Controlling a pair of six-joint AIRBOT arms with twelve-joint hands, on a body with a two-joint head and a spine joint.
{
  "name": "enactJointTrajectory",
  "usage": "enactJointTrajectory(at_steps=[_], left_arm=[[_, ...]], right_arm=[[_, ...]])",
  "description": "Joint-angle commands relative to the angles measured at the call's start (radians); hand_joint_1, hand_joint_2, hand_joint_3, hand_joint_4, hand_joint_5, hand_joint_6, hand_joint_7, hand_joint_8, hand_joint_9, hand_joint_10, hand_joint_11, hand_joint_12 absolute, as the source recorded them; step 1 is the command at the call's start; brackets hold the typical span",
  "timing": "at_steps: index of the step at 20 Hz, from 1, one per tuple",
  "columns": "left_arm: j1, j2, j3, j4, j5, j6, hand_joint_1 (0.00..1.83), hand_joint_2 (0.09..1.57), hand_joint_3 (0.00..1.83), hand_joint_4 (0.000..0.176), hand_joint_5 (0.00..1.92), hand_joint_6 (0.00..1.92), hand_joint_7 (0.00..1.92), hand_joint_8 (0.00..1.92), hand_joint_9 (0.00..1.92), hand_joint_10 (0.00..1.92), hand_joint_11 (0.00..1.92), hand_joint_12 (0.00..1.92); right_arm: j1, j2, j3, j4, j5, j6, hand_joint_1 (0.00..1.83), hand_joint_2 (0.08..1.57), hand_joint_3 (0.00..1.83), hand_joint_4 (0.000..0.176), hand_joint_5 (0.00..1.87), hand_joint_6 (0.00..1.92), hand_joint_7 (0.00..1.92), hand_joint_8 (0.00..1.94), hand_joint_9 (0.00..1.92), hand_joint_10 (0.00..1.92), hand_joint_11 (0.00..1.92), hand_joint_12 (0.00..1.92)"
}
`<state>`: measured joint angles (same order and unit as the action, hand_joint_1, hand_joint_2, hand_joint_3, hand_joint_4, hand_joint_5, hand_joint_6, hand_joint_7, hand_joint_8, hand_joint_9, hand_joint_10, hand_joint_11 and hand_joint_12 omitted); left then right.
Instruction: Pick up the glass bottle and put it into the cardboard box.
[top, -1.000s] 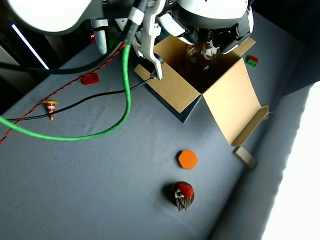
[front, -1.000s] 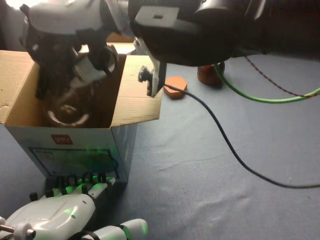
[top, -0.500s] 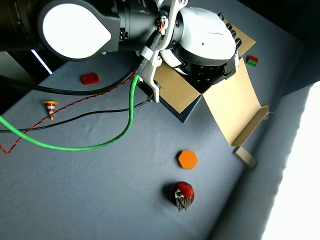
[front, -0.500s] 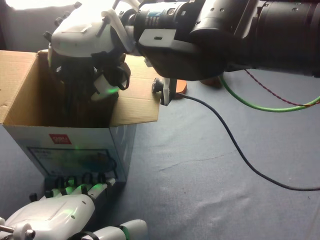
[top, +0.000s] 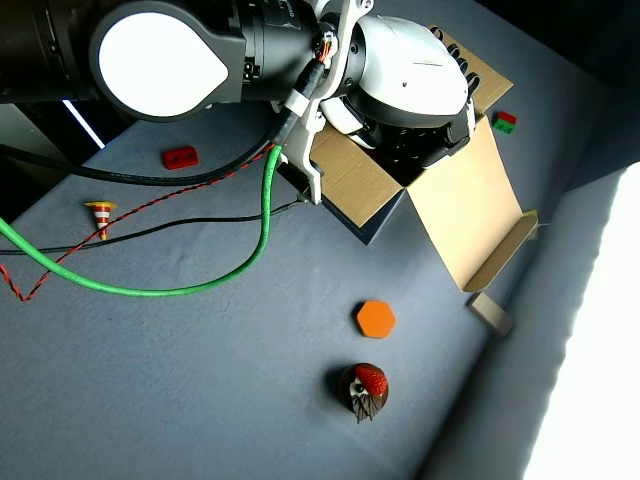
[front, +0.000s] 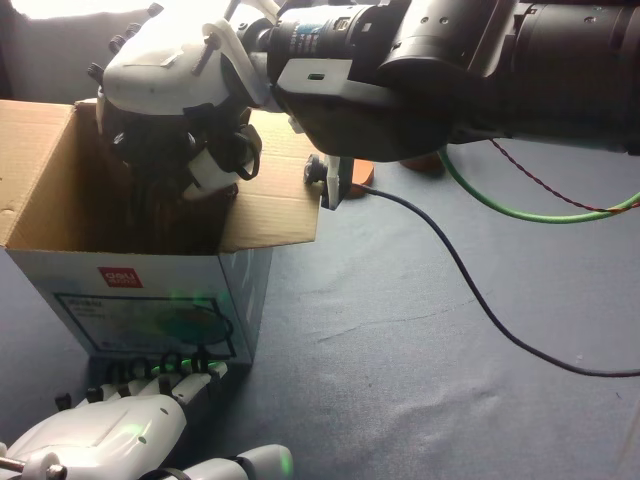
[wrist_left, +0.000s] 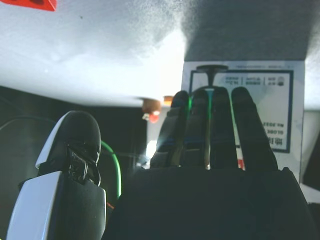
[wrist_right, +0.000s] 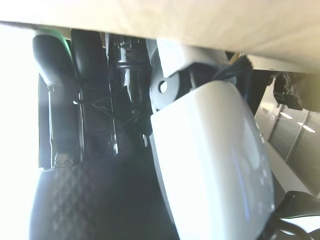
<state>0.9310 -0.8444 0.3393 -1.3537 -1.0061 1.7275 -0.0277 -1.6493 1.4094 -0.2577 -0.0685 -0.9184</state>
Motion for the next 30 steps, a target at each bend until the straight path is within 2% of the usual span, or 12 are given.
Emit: enactJointTrajectory(at_steps=[1, 6, 8, 9, 10, 11, 13, 18, 21, 24, 26, 30], left_arm=[[0.000, -0.003, -0.004, 0.061, -0.050, -0.009, 0.00, 1.21, 0.00, 0.000, 0.03, 0.00, 0.00, 0.00, 0.00, 0.00, 0.00, 0.00], [0.001, -0.002, -0.008, 0.061, -0.050, -0.020, 0.00, 1.21, 0.00, 0.000, 0.03, 0.00, 0.00, 0.00, 0.00, 0.00, 0.00, 0.00], [0.000, -0.002, -0.008, 0.061, -0.050, -0.023, 0.00, 1.21, 0.00, 0.000, 0.03, 0.00, 0.00, 0.00, 0.00, 0.00, 0.00, 0.00], [0.000, -0.002, -0.008, 0.061, -0.050, -0.024, 0.00, 1.21, 0.00, 0.000, 0.03, 0.00, 0.00, 0.00, 0.00, 0.00, 0.00, 0.00], [0.000, -0.002, -0.009, 0.061, -0.050, -0.026, 0.00, 1.21, 0.00, 0.000, 0.03, 0.00, 0.00, 0.00, 0.00, 0.00, 0.00, 0.00], [0.000, -0.002, -0.009, 0.061, -0.050, -0.026, 0.00, 1.21, 0.00, 0.000, 0.03, 0.00, 0.00, 0.00, 0.00, 0.00, 0.00, 0.00], [0.001, -0.002, -0.009, 0.060, -0.050, -0.026, 0.00, 1.21, 0.00, 0.000, 0.03, 0.00, 0.00, 0.00, 0.00, 0.00, 0.00, 0.00], [-0.006, 0.002, -0.017, 0.042, -0.048, -0.026, 0.00, 1.21, 0.00, 0.000, 0.03, 0.00, 0.00, 0.00, 0.00, 0.00, 0.00, 0.00], [-0.028, 0.018, -0.041, -0.039, -0.058, -0.009, 0.00, 1.21, 0.00, 0.000, 0.03, 0.00, 0.00, 0.00, 0.00, 0.00, 0.00, 0.00], [-0.058, 0.038, -0.102, -0.078, -0.160, -0.022, 0.00, 1.21, 0.00, 0.000, 0.03, 0.00, 0.00, 0.00, 0.00, 0.00, 0.00, 0.00], [-0.079, 0.045, -0.119, -0.091, -0.175, -0.019, 0.00, 1.21, 0.00, 0.000, 0.03, 0.00, 0.00, 0.00, 0.00, 0.00, 0.00, 0.00], [-0.233, 0.041, -0.150, -0.218, -0.226, 0.119, 0.00, 1.21, 0.00, 0.000, 0.04, 0.00, 0.00, 0.00, 0.00, 0.00, 0.00, 0.00]], right_arm=[[0.026, 0.010, -0.009, -0.001, 0.090, 0.002, 1.37, 1.15, 0.00, 0.000, 0.79, 1.17, 1.02, 1.01, 0.80, 1.39, 0.68, 1.55], [0.026, 0.035, -0.046, -0.001, 0.084, 0.000, 1.36, 1.16, 0.00, 0.000, 0.78, 1.18, 1.00, 1.03, 0.79, 1.40, 0.67, 1.56], [0.030, 0.042, -0.057, -0.001, 0.083, 0.000, 1.35, 1.20, 0.01, 0.000, 0.68, 1.34, 0.87, 1.10, 0.78, 1.47, 0.58, 1.61], [0.032, 0.046, -0.061, -0.001, 0.082, 0.000, 1.19, 1.17, 0.00, 0.000, 0.53, 0.96, 0.66, 0.79, 0.56, 1.16, 0.35, 1.62], [0.036, 0.049, -0.066, -0.001, 0.083, 0.000, 1.19, 1.17, 0.00, 0.000, 0.53, 0.96, 0.66, 0.79, 0.56, 1.16, 0.35, 1.62], [0.040, 0.050, -0.069, -0.001, 0.082, 0.000, 1.09, 1.12, 0.00, 0.000, 0.44, 0.63, 0.58, 0.43, 0.35, 0.88, 0.03, 1.63], [0.046, 0.051, -0.072, -0.001, 0.080, 0.000, 1.10, 1.06, 0.00, 0.000, 0.38, 0.50, 0.56, 0.23, 0.27, 0.83, 0.00, 1.56], [0.060, 0.067, -0.092, -0.001, 0.058, 0.009, 1.00, 0.97, 0.00, 0.000, 0.25, 0.19, 0.39, 0.01, 0.14, 0.47, 0.00, 0.92], [0.081, 0.110, -0.138, -0.001, 0.037, 0.049, 0.95, 0.94, 0.00, 0.000, 0.26, 0.09, 0.33, 0.00, 0.14, 0.30, 0.00, 0.63], [0.118, 0.251, -0.295, 0.060, 0.048, 0.070, 0.95, 0.94, 0.00, 0.000, 0.26, 0.07, 0.32, 0.00, 0.14, 0.27, 0.00, 0.59], [0.128, 0.302, -0.346, 0.087, 0.047, 0.070, 0.95, 0.94, 0.00, 0.000, 0.26, 0.07, 0.31, 0.00, 0.13, 0.27, 0.00, 0.59], [0.136, 0.516, -0.534, 0.233, 0.071, 0.069, 0.89, 0.94, 0.00, 0.000, 0.27, 0.06, 0.32, 0.00, 0.15, 0.25, 0.00, 0.63]])
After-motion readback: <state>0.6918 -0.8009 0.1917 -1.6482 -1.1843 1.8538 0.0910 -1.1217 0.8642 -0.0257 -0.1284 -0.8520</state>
